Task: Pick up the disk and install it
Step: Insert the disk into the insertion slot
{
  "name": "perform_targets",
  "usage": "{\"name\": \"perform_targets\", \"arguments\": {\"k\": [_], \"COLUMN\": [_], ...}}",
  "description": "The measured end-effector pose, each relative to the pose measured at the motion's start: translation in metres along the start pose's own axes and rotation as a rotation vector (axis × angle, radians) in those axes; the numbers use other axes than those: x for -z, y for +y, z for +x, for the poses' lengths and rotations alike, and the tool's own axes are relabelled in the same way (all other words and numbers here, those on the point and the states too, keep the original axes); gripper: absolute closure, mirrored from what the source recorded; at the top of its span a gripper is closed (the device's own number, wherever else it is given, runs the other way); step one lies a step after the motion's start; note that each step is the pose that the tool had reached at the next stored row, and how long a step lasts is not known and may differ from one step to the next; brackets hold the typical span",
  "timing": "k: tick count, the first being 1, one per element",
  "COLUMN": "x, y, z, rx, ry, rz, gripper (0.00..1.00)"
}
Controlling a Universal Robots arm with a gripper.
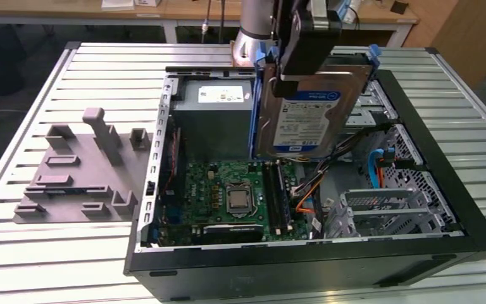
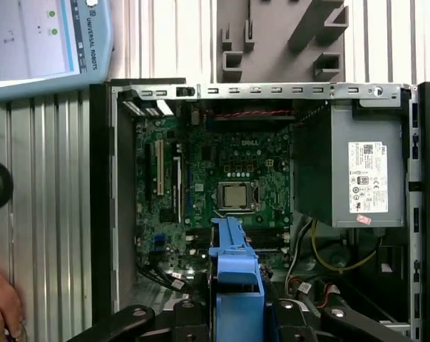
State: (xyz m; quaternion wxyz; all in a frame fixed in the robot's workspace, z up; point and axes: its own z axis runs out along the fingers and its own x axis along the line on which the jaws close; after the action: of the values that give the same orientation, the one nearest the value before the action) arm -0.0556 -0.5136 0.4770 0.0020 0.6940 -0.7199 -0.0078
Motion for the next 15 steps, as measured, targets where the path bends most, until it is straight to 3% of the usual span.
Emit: {"name": "perform_targets", "arguments": {"k": [7, 10, 12, 15], "x": [-0.0018, -0.0022, -0.0025, -0.0029], "y": [-0.0013, -0.0026, -0.0066, -0.0180], "z": [0.0247, 0.0317, 0.0348, 0.0361], "rx": [0.000, 0.000, 0.000, 0.000], "ry": [-0.0001, -0.0002, -0.0003, -0.0002], "rz": [0.0000, 0.0000, 0.0001, 0.0000], "gripper": [0.64, 0.64, 0.64, 0.64]}}
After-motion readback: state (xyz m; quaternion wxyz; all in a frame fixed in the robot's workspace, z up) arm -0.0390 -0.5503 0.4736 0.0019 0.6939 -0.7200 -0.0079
